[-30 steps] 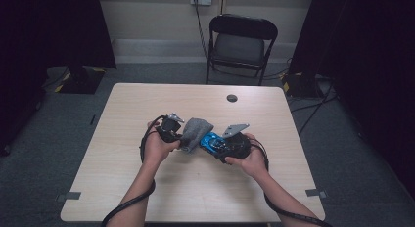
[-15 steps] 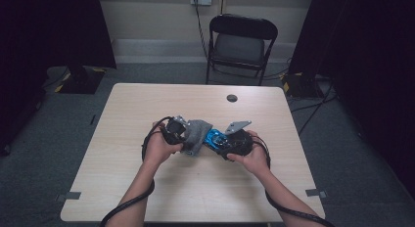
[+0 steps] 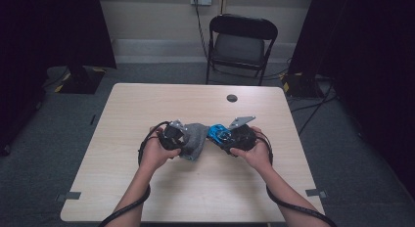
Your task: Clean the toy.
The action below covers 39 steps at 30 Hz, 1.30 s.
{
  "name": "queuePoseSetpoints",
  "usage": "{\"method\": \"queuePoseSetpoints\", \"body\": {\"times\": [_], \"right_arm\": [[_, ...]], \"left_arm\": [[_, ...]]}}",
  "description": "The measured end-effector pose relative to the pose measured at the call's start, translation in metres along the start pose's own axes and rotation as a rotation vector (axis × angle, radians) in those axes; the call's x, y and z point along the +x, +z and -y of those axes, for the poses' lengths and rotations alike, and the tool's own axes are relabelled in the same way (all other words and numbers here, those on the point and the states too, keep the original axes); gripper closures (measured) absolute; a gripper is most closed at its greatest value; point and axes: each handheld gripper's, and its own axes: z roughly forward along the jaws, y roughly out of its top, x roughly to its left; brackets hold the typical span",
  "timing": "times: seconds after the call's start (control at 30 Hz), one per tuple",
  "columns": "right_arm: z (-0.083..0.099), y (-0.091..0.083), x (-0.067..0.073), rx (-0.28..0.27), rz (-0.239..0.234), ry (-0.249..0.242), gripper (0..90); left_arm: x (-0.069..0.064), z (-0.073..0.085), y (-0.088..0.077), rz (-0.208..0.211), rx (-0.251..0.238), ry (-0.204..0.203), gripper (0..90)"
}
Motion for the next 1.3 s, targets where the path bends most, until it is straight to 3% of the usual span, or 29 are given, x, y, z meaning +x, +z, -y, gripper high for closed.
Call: {"method": "queuePoseSetpoints", "body": {"times": [0.63,0.8,1.3], "right_arm": [[-0.007,-0.004,-0.021,-0.005,0.049,0.049,28.4],[-0.007,-0.007,-0.023,-0.012,0.049,0.046,28.4],[-0.004,-0.016,-0.005,-0.037,0.010,0.004,28.4]], "left_arm": [[-0.015,0.010,0.000,0.062,-0.019,0.019,70.7],[-0.011,0.014,-0.007,0.028,-0.032,0.005,70.6],[0.019,0.014,-0.035,-0.133,-0.129,-0.126,70.4]]}}
